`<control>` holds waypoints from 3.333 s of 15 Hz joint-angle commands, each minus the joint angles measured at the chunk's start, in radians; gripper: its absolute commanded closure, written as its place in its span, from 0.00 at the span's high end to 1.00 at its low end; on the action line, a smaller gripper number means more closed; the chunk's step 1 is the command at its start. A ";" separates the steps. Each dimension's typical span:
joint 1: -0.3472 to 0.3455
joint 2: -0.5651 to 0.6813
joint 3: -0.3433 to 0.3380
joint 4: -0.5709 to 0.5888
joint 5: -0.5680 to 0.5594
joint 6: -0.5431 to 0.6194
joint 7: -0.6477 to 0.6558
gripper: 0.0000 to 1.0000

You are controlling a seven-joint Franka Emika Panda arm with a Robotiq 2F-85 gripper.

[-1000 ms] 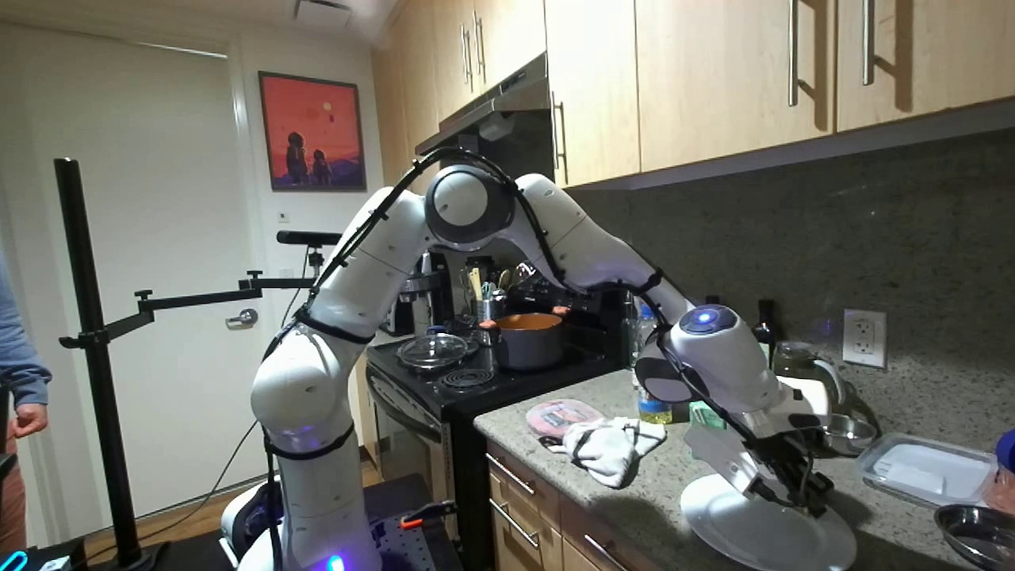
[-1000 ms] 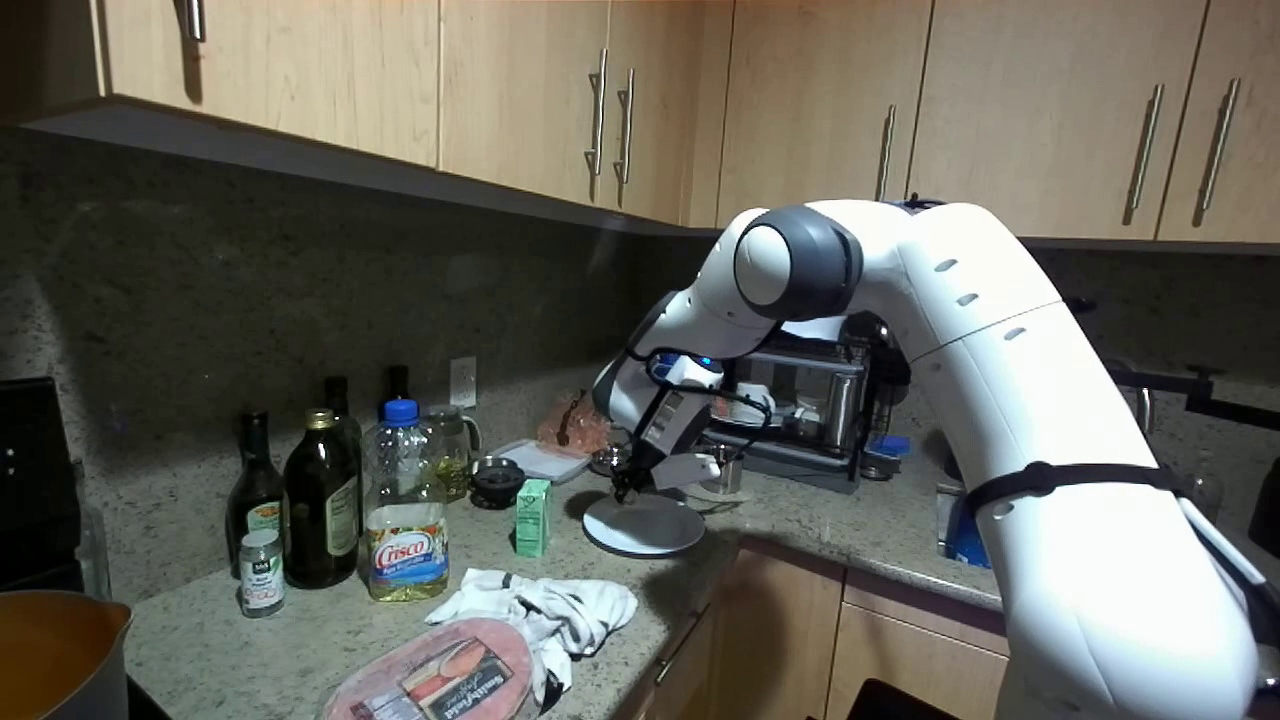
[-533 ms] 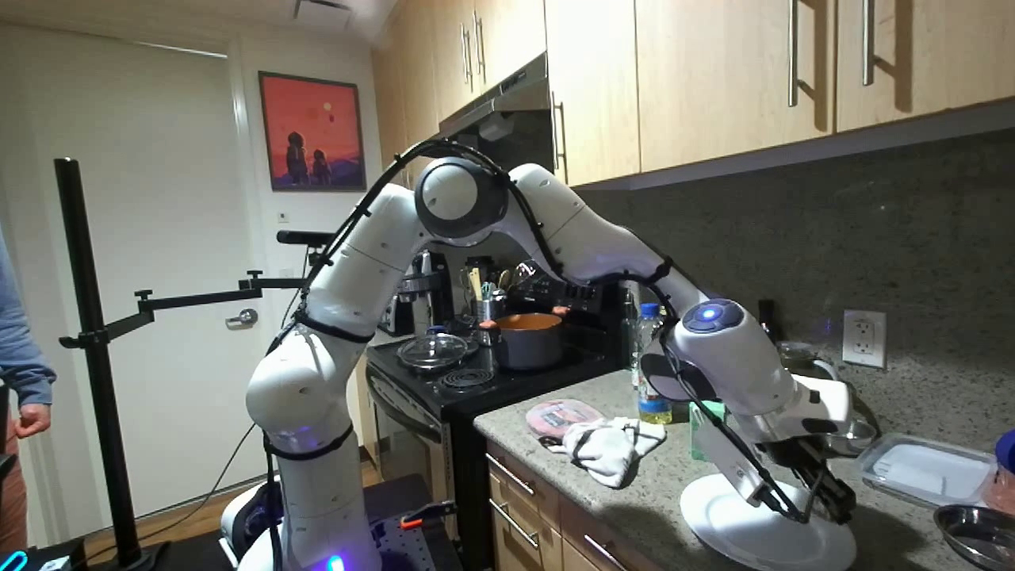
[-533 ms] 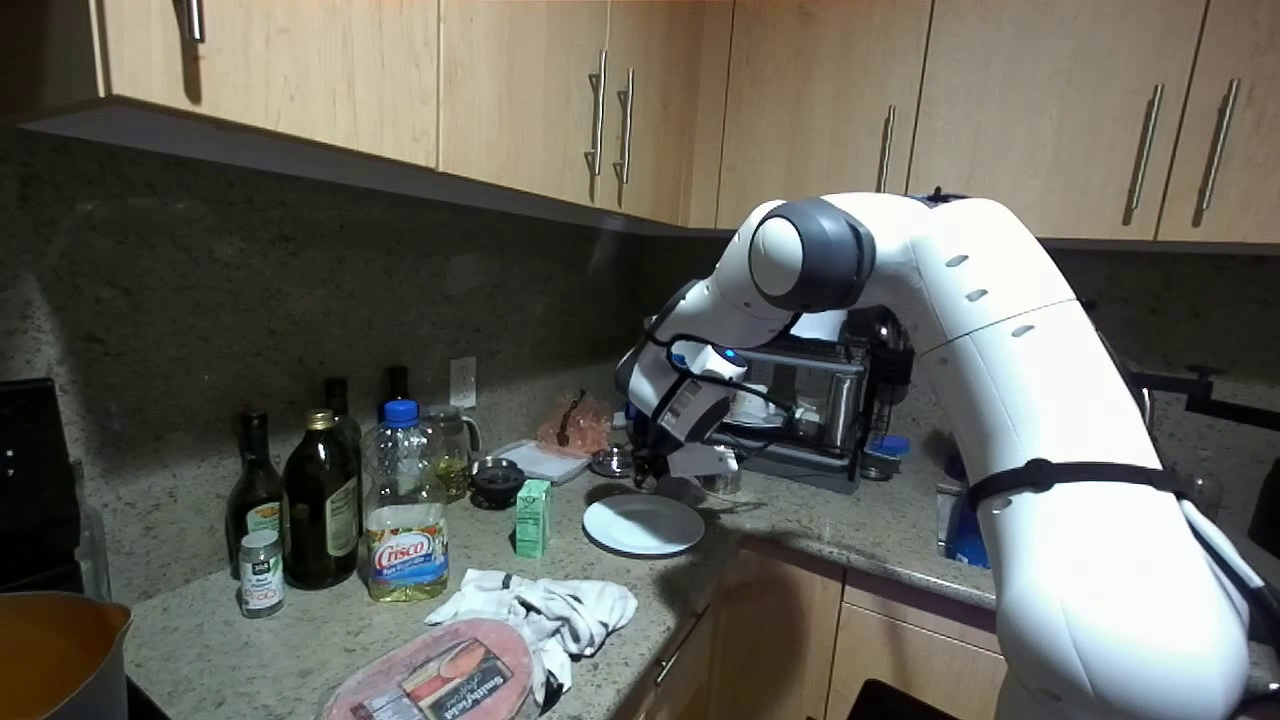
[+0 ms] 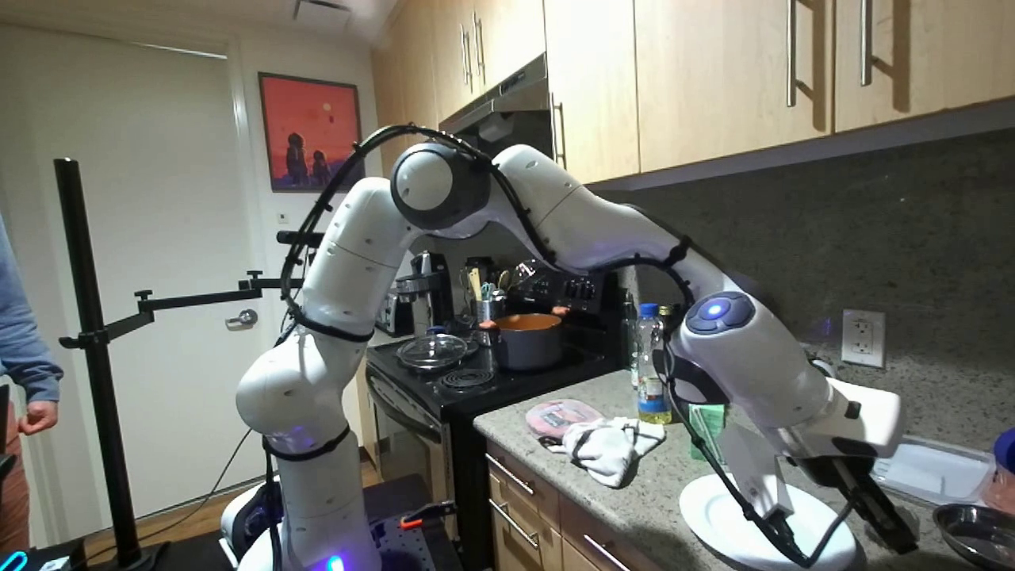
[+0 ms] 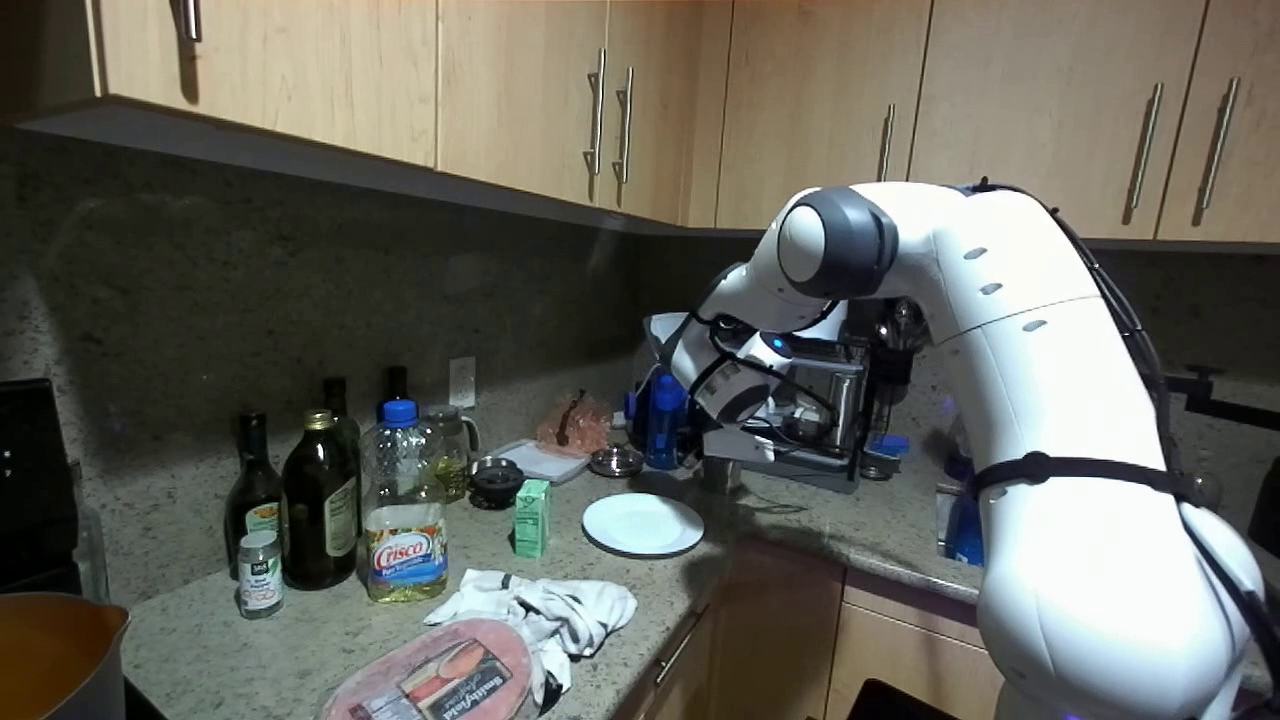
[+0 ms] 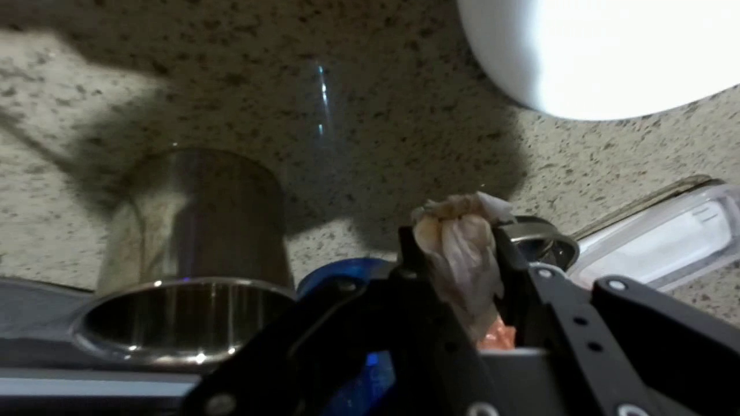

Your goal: Move the bottle of oil on the white plate to the left, put the garlic on the white plate in the silver pot

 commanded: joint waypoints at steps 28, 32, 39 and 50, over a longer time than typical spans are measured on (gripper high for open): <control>-0.179 0.028 0.042 0.069 0.183 -0.015 -0.065 0.16; -0.193 0.033 0.043 0.078 0.206 -0.013 -0.063 0.44; -0.205 0.000 0.041 0.069 0.215 -0.006 -0.080 0.79; -0.198 -0.311 0.028 -0.177 0.172 -0.060 -0.216 1.00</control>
